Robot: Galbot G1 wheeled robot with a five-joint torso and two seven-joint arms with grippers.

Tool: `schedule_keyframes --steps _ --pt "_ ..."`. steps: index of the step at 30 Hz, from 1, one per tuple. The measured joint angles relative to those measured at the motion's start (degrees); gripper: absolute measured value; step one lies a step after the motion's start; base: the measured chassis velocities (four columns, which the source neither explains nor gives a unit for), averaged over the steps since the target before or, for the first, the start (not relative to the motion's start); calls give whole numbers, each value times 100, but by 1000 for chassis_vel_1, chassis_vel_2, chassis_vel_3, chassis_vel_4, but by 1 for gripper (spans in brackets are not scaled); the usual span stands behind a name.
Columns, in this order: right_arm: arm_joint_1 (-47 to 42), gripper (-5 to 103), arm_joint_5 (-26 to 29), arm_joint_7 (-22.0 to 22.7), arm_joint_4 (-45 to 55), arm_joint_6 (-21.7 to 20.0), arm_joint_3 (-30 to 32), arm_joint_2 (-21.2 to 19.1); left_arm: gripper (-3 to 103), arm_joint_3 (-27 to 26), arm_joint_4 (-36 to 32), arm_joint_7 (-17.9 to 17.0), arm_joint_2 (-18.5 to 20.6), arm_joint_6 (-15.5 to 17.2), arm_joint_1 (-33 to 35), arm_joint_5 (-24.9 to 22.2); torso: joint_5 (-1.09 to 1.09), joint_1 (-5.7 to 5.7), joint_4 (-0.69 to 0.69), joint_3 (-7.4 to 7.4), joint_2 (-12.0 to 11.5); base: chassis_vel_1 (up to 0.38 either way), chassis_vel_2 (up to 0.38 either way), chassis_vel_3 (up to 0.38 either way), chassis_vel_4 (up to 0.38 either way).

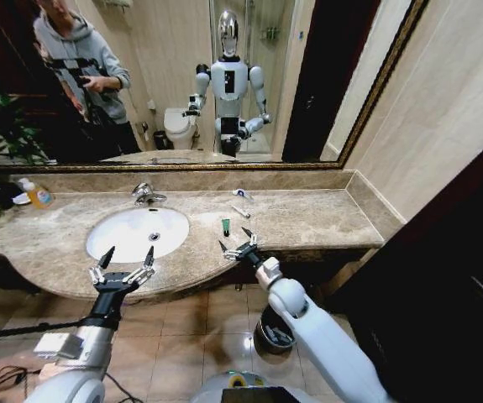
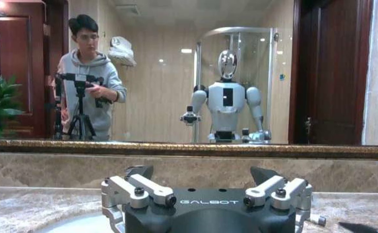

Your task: Pick up the trash from the sink and place it in the trash bin.

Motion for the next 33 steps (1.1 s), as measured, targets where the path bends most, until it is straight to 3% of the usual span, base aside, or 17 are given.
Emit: schedule_keyframes --steps 4,9,15,21,29,33 --pt "188 103 -27 136 -296 0 -120 214 100 0 0 0 0 0 0 0 0 0 0 0 0 0 0 0 0" --pt "558 91 -93 198 -814 1 -202 546 100 0 0 0 0 0 0 0 -1 0 0 0 0 0 0 0 0" --pt "787 87 -195 241 -1221 -9 -153 759 100 0 0 0 0 0 0 0 0 0 1 0 0 0 0 0 0" --pt "745 75 -268 245 -1345 -34 -53 786 100 0 0 0 0 0 0 0 1 0 0 0 1 0 0 0 0" --pt "691 74 -334 270 -1461 -41 69 743 100 0 0 0 0 0 0 0 1 0 0 0 1 0 0 0 0" --pt "692 64 -342 273 -1490 -46 91 719 100 0 0 0 0 0 0 0 1 0 0 0 1 0 0 0 0"
